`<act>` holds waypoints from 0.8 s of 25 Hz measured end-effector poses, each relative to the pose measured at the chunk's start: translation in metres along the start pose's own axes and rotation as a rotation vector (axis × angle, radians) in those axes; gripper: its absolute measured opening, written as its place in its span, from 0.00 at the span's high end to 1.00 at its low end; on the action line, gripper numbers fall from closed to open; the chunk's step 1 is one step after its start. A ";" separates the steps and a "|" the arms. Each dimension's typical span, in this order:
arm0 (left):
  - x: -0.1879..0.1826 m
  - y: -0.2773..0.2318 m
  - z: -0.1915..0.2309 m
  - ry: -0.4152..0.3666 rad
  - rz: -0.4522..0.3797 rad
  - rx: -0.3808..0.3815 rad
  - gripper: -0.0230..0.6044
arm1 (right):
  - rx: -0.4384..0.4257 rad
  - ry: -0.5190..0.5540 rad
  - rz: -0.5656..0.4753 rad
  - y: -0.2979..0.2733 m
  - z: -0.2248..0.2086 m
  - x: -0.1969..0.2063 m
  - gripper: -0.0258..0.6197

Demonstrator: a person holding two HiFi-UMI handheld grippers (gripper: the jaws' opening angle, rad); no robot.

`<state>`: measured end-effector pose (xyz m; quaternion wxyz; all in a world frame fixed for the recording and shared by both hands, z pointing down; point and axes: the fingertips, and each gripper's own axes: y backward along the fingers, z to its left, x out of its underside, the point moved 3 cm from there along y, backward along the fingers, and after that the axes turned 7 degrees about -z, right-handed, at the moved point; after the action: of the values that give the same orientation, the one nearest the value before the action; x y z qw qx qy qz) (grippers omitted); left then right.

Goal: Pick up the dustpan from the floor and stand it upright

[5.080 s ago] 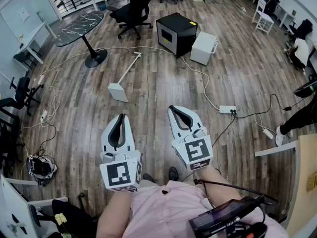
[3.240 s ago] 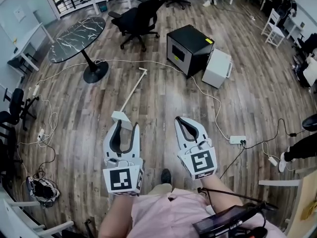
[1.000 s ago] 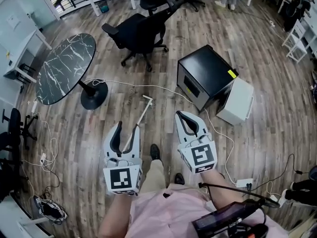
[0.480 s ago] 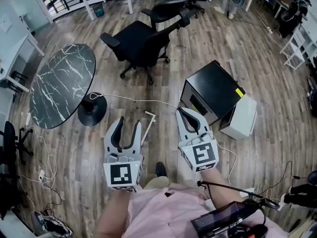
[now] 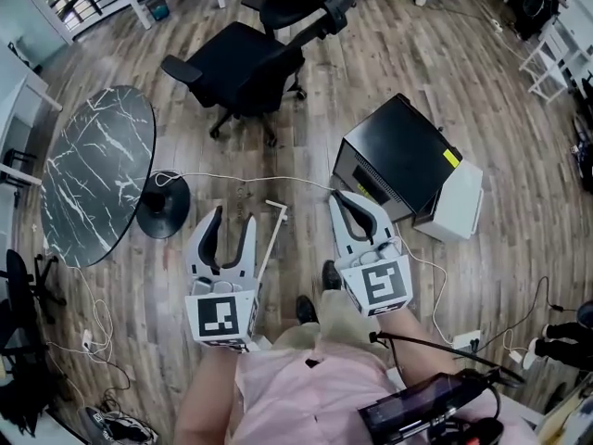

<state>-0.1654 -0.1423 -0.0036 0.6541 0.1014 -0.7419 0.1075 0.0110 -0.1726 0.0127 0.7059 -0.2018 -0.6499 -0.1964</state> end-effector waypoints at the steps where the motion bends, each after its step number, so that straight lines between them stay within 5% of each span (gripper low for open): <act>1: 0.005 -0.009 -0.001 0.003 0.009 0.005 0.66 | 0.000 -0.004 0.001 -0.005 -0.006 0.004 0.96; 11: 0.076 -0.092 -0.010 0.053 0.128 0.051 0.62 | -0.046 -0.047 0.076 -0.061 -0.054 0.075 0.96; 20: 0.196 -0.134 -0.039 0.074 0.309 0.131 0.60 | -0.083 -0.112 0.181 -0.091 -0.080 0.177 0.96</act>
<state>-0.1138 -0.2610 0.1993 0.6485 0.0245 -0.7156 0.2583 0.0425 -0.2948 0.1863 0.6743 -0.2993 -0.6589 -0.1469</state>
